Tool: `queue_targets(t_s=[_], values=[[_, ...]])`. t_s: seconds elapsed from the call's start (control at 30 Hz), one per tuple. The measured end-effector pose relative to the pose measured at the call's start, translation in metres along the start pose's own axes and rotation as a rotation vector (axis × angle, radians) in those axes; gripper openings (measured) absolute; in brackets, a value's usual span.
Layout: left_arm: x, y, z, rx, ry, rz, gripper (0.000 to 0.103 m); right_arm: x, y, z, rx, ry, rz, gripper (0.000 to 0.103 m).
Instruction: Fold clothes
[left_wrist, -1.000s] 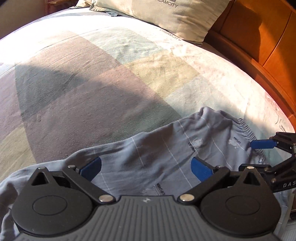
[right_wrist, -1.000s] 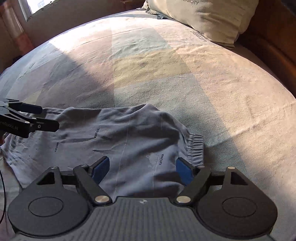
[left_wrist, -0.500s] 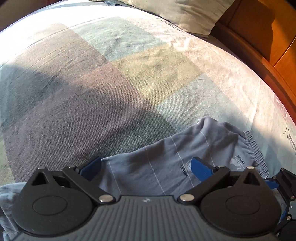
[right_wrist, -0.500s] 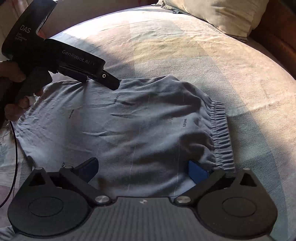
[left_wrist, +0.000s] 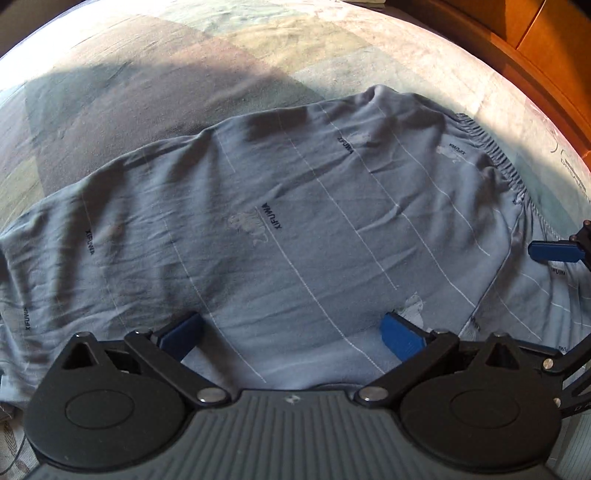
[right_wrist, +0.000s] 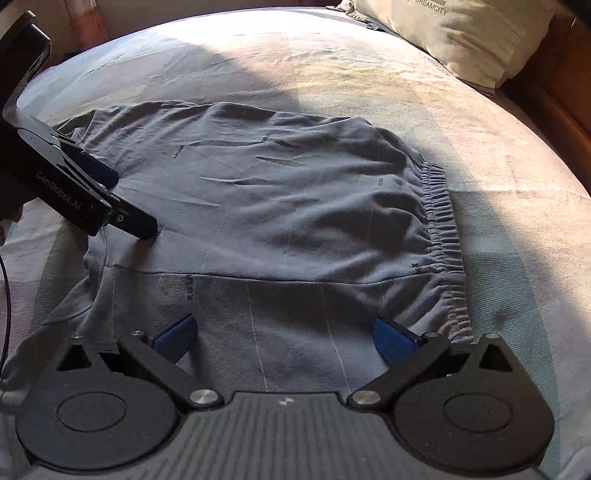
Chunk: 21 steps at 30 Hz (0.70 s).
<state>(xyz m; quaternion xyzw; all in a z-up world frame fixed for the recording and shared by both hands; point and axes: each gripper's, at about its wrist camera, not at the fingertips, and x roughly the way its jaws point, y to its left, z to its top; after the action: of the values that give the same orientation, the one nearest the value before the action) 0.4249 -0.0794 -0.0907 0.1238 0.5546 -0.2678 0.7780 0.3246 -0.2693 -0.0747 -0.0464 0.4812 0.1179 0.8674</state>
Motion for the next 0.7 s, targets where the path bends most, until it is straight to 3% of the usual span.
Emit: queue_targets(t_s=[0.07, 0.2, 0.3, 0.4, 0.7], values=[[-0.001, 0.001, -0.002, 0.031, -0.003, -0.009, 0.102, -0.008, 0.008, 0.001, -0.015, -0.013, -0.013, 0.103], [-0.003, 0.008, -0.002, -0.002, -0.018, -0.042, 0.102, -0.007, 0.037, -0.005, -0.016, 0.026, 0.038, 0.103], [-0.006, 0.006, -0.003, 0.002, -0.020, -0.037, 0.102, 0.001, 0.053, -0.019, -0.056, 0.004, 0.026, 0.103], [-0.022, 0.002, -0.010, 0.015, -0.080, -0.063, 0.102, 0.006, 0.063, -0.029, -0.086, -0.017, 0.020, 0.103], [-0.034, 0.029, -0.042, -0.151, -0.102, -0.103, 0.102, 0.006, 0.059, -0.027, -0.084, -0.014, 0.035, 0.103]])
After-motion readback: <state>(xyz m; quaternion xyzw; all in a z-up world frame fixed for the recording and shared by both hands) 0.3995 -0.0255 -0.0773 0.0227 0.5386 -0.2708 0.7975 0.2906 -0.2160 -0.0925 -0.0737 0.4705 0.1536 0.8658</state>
